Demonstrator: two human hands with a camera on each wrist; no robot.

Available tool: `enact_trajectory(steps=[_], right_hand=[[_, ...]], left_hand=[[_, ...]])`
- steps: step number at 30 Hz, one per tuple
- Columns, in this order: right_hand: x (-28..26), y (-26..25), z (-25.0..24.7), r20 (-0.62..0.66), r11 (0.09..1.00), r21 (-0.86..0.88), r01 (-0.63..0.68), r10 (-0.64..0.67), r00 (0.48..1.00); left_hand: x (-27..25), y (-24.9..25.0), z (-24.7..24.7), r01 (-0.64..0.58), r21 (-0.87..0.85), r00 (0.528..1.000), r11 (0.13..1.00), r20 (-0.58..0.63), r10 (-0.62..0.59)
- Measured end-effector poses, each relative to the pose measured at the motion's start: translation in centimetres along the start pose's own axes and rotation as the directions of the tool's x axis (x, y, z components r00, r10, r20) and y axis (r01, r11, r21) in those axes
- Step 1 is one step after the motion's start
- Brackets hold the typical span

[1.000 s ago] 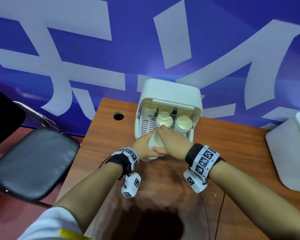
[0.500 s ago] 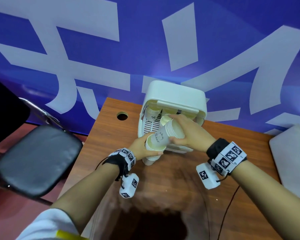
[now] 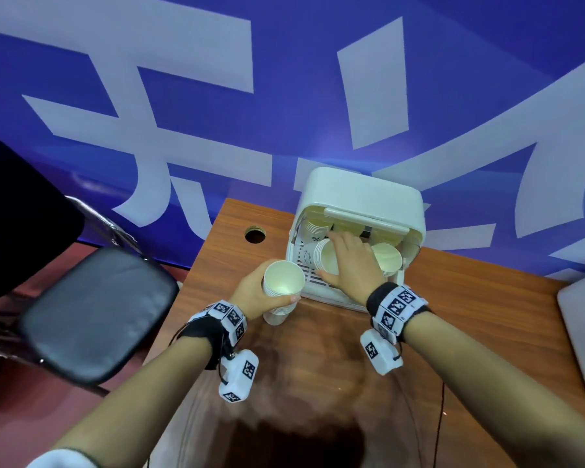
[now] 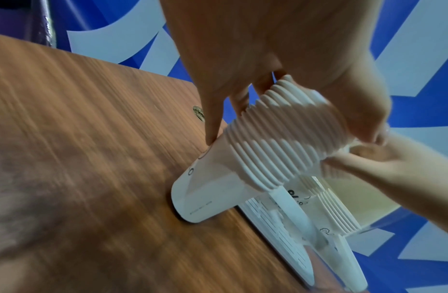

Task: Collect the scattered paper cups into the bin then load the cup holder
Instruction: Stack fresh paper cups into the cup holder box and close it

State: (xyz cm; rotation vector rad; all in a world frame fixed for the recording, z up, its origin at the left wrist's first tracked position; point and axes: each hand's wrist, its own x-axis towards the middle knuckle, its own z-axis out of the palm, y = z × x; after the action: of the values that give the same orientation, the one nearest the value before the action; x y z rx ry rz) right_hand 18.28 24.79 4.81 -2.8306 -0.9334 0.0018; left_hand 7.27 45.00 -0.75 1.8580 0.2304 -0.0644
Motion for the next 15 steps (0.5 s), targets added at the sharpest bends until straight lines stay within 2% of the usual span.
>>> enact_trajectory(steps=[4, 9, 15], right_hand=[[3.2, -1.0, 2.3, 0.066, 0.998, -0.058, 0.005, -0.001, 0.998], [5.4, -1.5, 3.7, 0.112, 0.989, -0.135, -0.066, 0.081, 0.990], [6.9, -1.6, 3.4, 0.187, 0.979, -0.112, -0.172, 0.191, 0.964]], left_hand=[[-0.1, 0.0, -0.3, -0.001, -0.010, 1.000, 1.000, -0.017, 0.001], [-0.4, -0.3, -0.4, 0.007, -0.025, 0.999, 1.000, -0.033, -0.008], [-0.3, -0.7, 0.0, 0.018, -0.077, 0.999, 0.997, -0.040, -0.021]])
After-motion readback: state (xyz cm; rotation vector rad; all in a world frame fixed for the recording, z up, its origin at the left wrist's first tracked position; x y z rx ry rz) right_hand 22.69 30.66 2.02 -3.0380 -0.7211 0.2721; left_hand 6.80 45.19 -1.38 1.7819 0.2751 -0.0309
